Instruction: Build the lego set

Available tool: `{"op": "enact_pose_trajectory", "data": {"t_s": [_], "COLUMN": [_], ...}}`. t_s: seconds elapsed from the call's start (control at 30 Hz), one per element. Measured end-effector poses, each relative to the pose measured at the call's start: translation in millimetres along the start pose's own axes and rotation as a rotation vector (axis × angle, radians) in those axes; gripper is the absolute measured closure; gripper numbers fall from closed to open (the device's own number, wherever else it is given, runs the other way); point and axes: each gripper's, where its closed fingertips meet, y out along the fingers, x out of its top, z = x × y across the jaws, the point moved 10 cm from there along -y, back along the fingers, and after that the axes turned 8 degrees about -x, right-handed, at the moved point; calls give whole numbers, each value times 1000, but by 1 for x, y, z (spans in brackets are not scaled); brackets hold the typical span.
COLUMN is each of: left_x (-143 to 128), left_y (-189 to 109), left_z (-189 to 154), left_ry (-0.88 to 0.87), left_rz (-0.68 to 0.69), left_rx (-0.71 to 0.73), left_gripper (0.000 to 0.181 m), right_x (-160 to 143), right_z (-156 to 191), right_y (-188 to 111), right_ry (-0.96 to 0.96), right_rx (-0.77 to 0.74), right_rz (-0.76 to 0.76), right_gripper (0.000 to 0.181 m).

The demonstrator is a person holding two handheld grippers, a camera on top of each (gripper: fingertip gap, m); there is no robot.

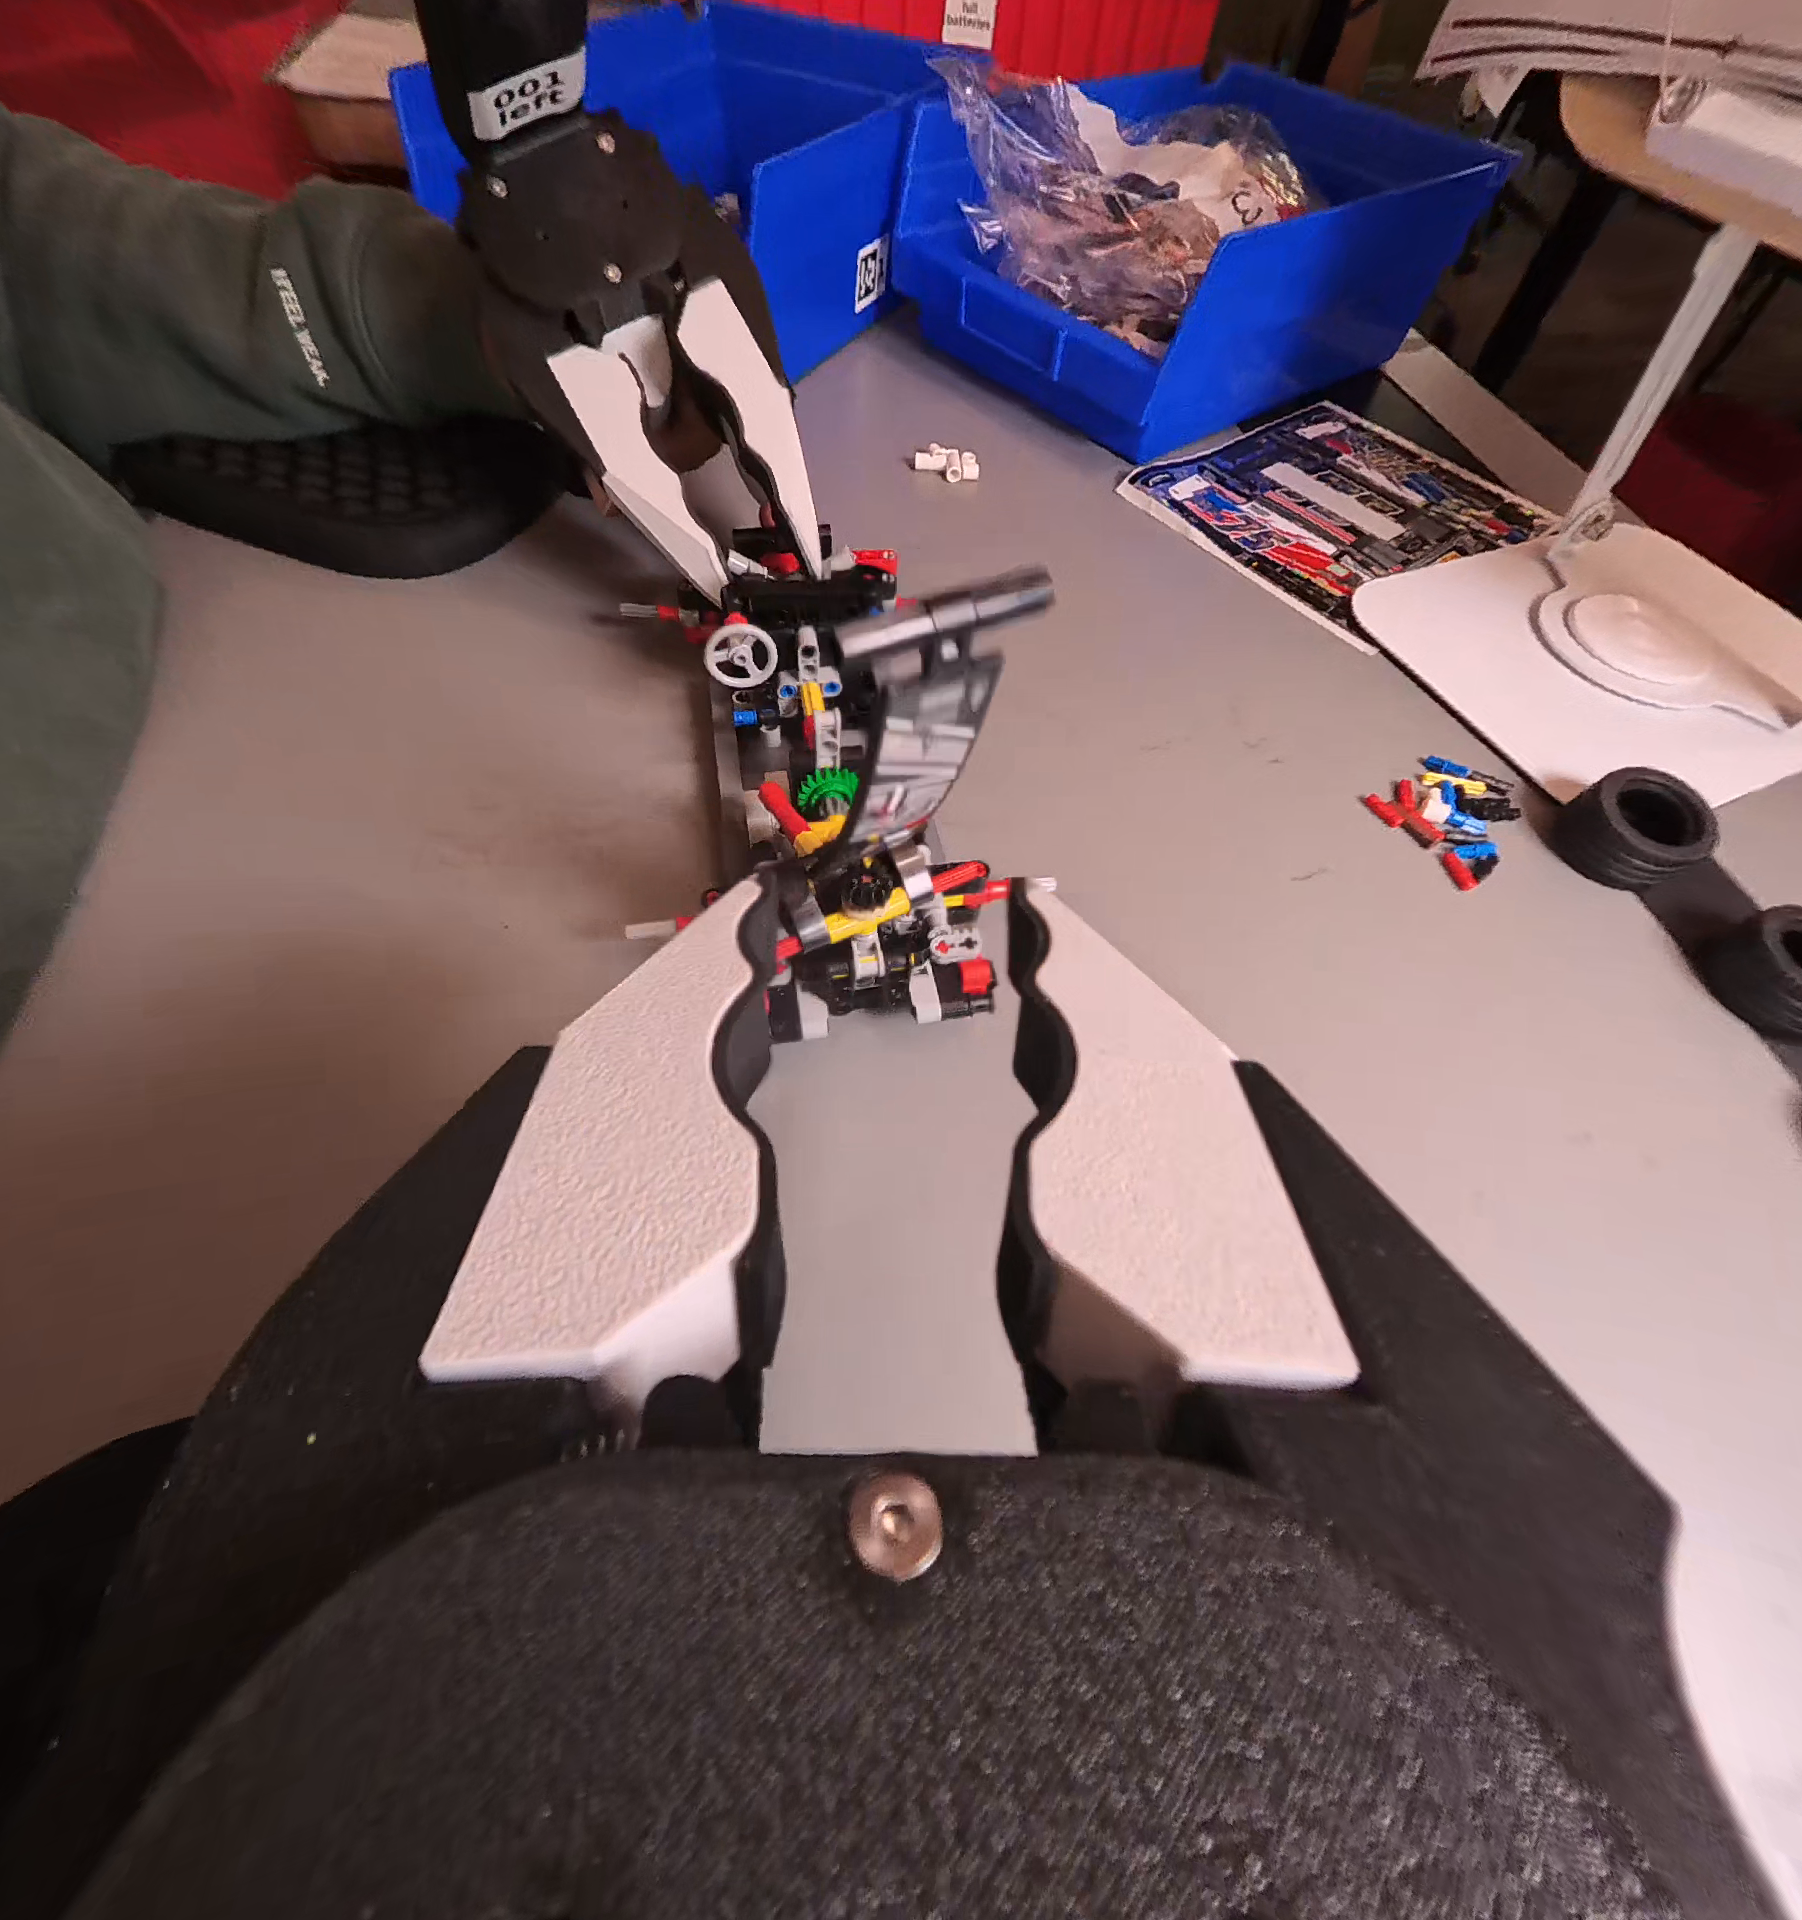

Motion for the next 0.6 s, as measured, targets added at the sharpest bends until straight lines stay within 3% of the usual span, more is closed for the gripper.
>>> {"op": "enact_pose_trajectory", "data": {"t_s": [0.13,0.27,0.4,0.5,0.6], "left_x": [0,0,1,0,0], "left_y": [0,-2,-4,-5,-5], "left_z": [0,-1,-2,-2,-2], "left_ry": [-7,-2,5,11,11], "left_rz": [-7,-11,-12,-11,-13], "left_rx": [-9,-17,-23,-28,-33], "left_gripper": [155,157,160,162,162], "right_x": [23,19,3,-4,-9], "right_z": [-3,-19,-16,-9,-2], "right_y": [11,38,61,63,58], "right_ry": [-103,-77,18,36,77], "right_rx": [36,168,295,257,189], "right_rz": [109,157,113,89,53], "right_gripper": [110,106,125,152,157]}}
